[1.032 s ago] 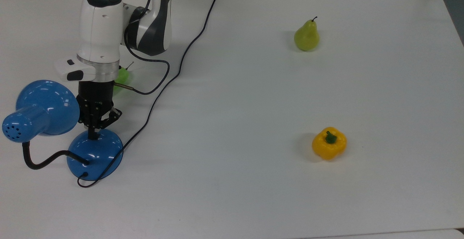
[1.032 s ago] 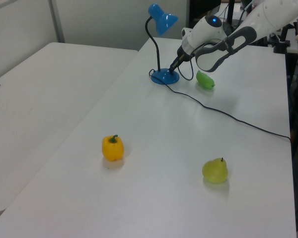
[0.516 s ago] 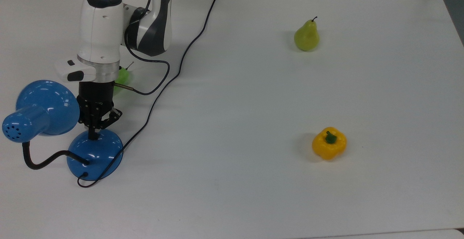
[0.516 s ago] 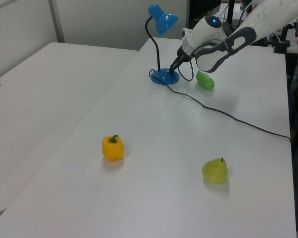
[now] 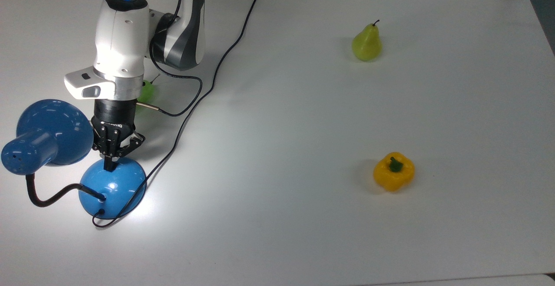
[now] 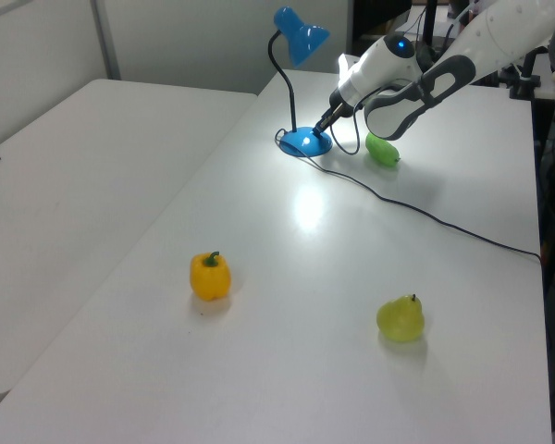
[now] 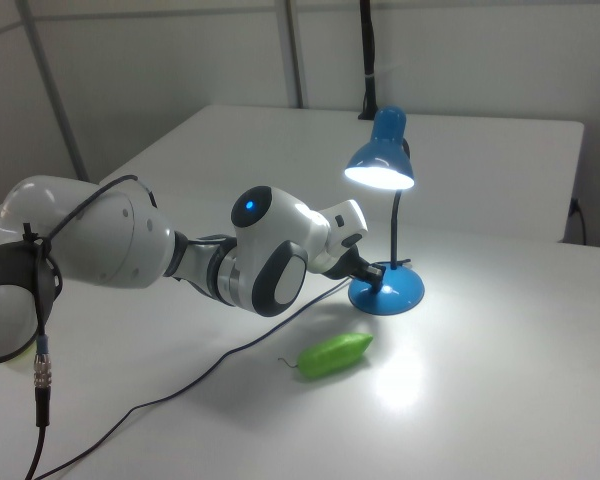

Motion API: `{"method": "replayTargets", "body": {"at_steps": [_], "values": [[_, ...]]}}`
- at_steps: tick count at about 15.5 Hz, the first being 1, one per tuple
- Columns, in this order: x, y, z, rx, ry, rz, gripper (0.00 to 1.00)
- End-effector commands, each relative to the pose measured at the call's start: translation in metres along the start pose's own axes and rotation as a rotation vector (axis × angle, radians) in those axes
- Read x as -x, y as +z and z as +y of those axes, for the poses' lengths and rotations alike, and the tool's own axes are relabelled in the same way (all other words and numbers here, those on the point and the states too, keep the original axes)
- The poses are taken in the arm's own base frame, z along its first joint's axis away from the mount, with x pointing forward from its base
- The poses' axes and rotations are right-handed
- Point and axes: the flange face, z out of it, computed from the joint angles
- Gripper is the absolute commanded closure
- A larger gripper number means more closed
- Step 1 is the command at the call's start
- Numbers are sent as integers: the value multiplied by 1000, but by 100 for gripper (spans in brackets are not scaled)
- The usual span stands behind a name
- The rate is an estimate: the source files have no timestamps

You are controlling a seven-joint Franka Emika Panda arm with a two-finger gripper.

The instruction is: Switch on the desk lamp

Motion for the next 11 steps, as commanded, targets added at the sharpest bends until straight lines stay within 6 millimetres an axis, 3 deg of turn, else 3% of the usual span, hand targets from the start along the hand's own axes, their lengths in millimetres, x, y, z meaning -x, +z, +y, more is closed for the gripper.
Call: {"method": "replayTargets", "body": {"at_steps": [1,5,8,11], "values": [[21,15,1,1,-27,-33,100],[9,-34,0,-12,-12,-20,100],[0,-60,-4,-27,-8,-119,99],[-6,-83,-4,-37,-8,-258,73]]}}
